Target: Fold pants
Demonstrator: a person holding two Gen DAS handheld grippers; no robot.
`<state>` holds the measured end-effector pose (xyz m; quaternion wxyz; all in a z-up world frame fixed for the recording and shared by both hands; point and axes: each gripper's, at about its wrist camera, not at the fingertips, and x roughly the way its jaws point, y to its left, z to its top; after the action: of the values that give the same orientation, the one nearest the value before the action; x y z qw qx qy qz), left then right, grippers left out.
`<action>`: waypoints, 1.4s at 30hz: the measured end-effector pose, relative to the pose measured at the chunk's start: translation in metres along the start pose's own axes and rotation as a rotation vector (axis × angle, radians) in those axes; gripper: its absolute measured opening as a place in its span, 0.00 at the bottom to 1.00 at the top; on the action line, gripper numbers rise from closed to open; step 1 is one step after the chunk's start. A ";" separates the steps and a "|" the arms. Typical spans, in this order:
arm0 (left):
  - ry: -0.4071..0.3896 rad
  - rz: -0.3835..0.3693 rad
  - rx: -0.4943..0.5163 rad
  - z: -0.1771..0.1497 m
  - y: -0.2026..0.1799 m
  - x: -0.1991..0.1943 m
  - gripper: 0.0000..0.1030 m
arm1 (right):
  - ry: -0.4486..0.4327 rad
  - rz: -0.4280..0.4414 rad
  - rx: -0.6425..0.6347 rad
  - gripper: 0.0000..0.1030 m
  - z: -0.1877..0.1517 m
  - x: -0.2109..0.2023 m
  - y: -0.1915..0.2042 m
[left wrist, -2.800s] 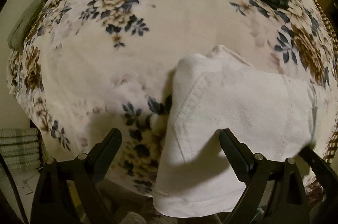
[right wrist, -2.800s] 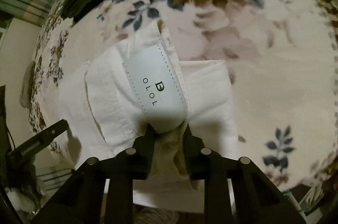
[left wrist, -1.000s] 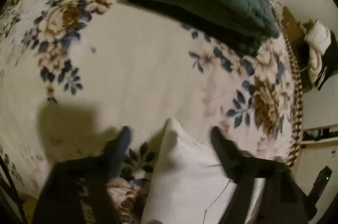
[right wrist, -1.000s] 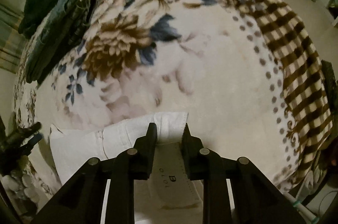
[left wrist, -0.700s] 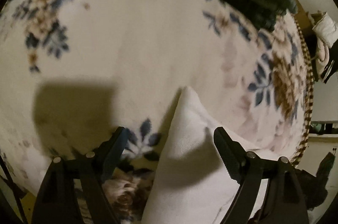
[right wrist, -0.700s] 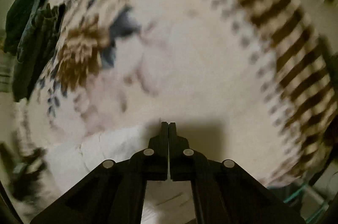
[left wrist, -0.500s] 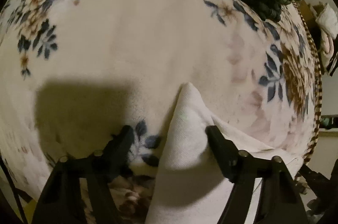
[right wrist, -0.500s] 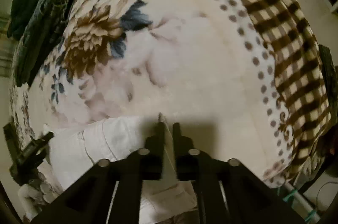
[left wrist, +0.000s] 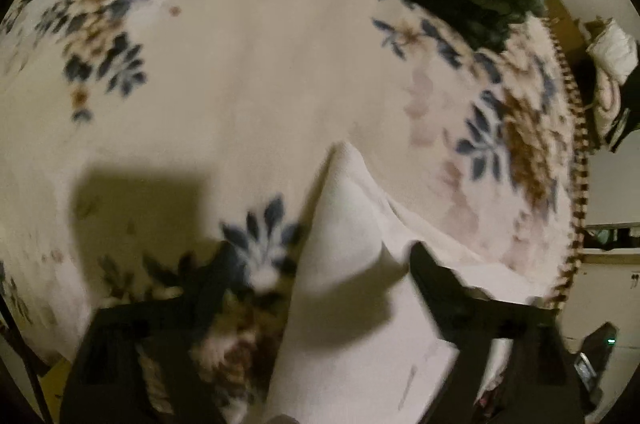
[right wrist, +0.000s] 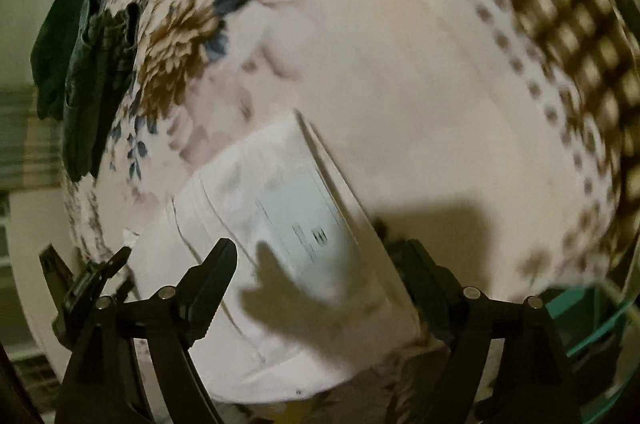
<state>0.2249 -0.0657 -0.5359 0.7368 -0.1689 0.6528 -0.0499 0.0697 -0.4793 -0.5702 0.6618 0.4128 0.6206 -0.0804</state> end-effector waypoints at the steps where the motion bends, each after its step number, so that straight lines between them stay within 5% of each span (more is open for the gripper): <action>1: 0.001 -0.010 0.006 -0.007 0.002 -0.003 0.99 | 0.011 0.024 0.035 0.85 -0.008 0.000 -0.009; 9: 0.114 -0.057 -0.065 -0.056 0.037 0.015 0.99 | 0.130 0.194 0.288 0.85 -0.084 0.039 -0.061; 14: 0.140 -0.100 -0.042 -0.060 0.030 0.024 0.99 | 0.171 0.313 0.297 0.88 -0.109 0.080 -0.051; 20: 0.191 -0.151 -0.027 -0.062 0.024 0.036 0.99 | 0.087 0.410 0.276 0.84 -0.119 0.064 -0.040; 24: 0.208 -0.174 -0.023 -0.068 0.023 0.047 1.00 | 0.130 0.334 0.189 0.86 -0.121 0.084 -0.032; 26: 0.208 -0.175 -0.006 -0.068 0.022 0.046 1.00 | 0.114 0.385 0.226 0.96 -0.118 0.091 -0.035; 30: 0.218 -0.208 -0.014 -0.063 0.022 0.047 0.99 | 0.022 0.530 0.262 0.96 -0.113 0.079 -0.019; 32: 0.215 -0.211 -0.008 -0.062 0.020 0.048 0.96 | -0.008 0.523 0.199 0.96 -0.109 0.079 -0.005; 36: 0.182 -0.232 0.021 -0.064 0.012 0.040 0.51 | 0.034 0.433 0.187 0.83 -0.105 0.108 0.003; 37: 0.172 -0.229 0.040 -0.065 0.008 0.036 0.45 | 0.026 0.415 0.181 0.56 -0.107 0.106 0.004; 38: 0.166 -0.226 0.050 -0.065 0.005 0.034 0.37 | 0.018 0.386 0.153 0.46 -0.110 0.102 0.007; 42: 0.136 -0.237 0.092 -0.064 -0.006 0.007 0.24 | -0.014 0.352 0.135 0.42 -0.118 0.087 0.021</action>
<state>0.1646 -0.0850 -0.5463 0.6869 -0.2071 0.6736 -0.1777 0.0129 -0.3542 -0.6244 0.6407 0.5578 0.5276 -0.0077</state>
